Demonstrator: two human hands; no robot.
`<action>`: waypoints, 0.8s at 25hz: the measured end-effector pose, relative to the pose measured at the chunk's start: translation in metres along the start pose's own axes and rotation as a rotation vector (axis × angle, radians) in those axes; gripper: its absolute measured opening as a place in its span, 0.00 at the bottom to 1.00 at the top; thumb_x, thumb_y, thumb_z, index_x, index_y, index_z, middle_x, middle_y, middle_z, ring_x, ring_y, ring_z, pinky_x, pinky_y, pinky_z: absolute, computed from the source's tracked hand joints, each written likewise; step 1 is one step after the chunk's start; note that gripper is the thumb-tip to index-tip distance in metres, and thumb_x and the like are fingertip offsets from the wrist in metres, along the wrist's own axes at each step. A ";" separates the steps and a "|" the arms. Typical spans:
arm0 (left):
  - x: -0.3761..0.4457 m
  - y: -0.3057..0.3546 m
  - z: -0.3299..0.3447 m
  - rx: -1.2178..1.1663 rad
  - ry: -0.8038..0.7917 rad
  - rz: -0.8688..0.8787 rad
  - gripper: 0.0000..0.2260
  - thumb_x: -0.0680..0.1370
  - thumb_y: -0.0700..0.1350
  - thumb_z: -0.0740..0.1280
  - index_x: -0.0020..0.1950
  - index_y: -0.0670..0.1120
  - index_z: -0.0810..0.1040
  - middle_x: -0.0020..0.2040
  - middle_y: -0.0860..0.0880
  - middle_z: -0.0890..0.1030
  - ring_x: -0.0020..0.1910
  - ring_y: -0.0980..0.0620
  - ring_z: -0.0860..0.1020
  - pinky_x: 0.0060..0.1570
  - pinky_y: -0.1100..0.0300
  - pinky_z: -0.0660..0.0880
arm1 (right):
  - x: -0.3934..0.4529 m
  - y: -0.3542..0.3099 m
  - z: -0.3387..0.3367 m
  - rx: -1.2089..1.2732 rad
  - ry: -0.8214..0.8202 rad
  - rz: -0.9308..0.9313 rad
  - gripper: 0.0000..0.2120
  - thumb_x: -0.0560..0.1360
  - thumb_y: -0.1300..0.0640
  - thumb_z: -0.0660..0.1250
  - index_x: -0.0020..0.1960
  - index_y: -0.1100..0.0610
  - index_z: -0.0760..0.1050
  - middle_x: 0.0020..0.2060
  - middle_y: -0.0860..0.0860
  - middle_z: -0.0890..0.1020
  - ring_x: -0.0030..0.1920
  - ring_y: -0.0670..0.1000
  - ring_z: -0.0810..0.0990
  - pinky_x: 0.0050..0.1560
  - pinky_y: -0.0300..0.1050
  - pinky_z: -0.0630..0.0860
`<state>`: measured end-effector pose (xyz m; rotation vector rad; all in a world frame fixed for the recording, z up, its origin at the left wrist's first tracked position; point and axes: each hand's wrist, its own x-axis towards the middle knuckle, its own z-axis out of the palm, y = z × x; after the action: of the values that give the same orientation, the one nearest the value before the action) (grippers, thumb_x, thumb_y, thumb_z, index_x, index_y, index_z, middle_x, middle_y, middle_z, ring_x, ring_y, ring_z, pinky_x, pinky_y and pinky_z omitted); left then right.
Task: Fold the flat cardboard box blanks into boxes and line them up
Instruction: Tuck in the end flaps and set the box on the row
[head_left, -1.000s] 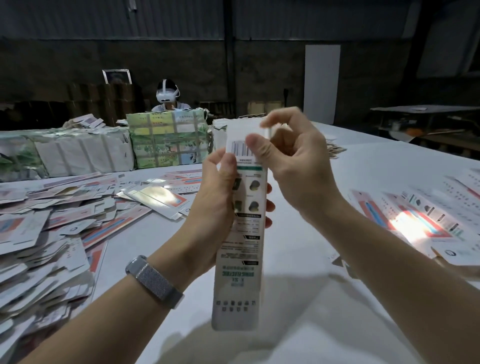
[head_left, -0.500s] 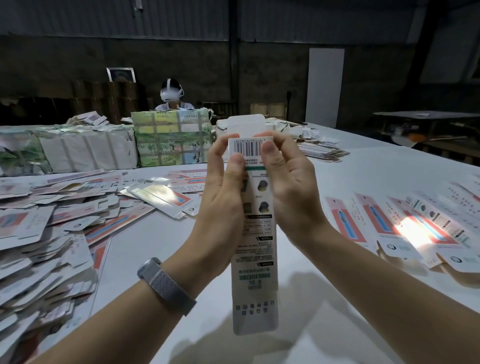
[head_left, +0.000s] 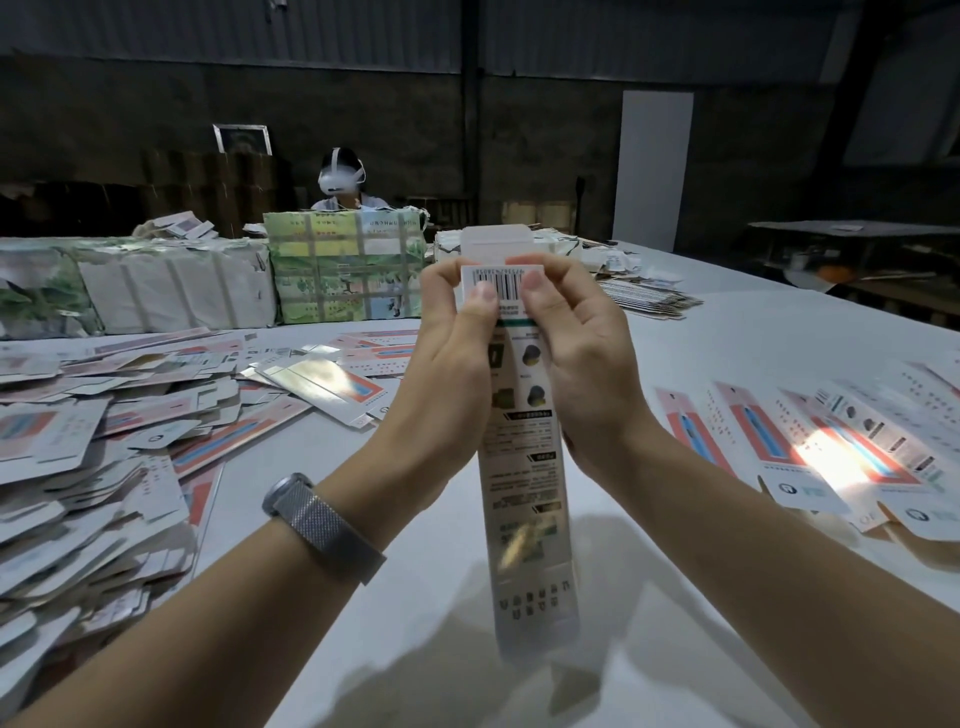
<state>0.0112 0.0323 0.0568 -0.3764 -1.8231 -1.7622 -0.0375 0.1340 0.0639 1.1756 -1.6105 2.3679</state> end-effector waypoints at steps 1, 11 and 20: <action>0.001 0.000 0.000 -0.002 0.001 -0.004 0.05 0.85 0.51 0.53 0.58 0.54 0.67 0.42 0.53 0.84 0.40 0.54 0.84 0.38 0.59 0.80 | 0.001 0.000 0.001 0.005 0.008 -0.005 0.07 0.84 0.57 0.58 0.56 0.54 0.74 0.42 0.48 0.84 0.42 0.50 0.84 0.39 0.43 0.81; -0.001 0.000 -0.003 0.008 0.003 -0.048 0.13 0.87 0.51 0.52 0.70 0.65 0.57 0.48 0.51 0.86 0.47 0.51 0.86 0.43 0.57 0.82 | 0.011 -0.001 0.001 0.120 0.032 0.037 0.12 0.82 0.64 0.59 0.58 0.51 0.75 0.50 0.55 0.81 0.48 0.54 0.83 0.47 0.46 0.83; -0.001 -0.004 -0.004 0.075 0.002 -0.109 0.13 0.86 0.52 0.54 0.70 0.64 0.61 0.46 0.47 0.85 0.47 0.45 0.85 0.49 0.39 0.82 | 0.009 -0.002 0.001 0.098 0.090 0.083 0.06 0.81 0.58 0.62 0.46 0.56 0.74 0.37 0.53 0.80 0.38 0.51 0.81 0.39 0.49 0.81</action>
<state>0.0105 0.0277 0.0533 -0.2505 -1.9348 -1.7588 -0.0425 0.1309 0.0714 1.0193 -1.5613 2.5385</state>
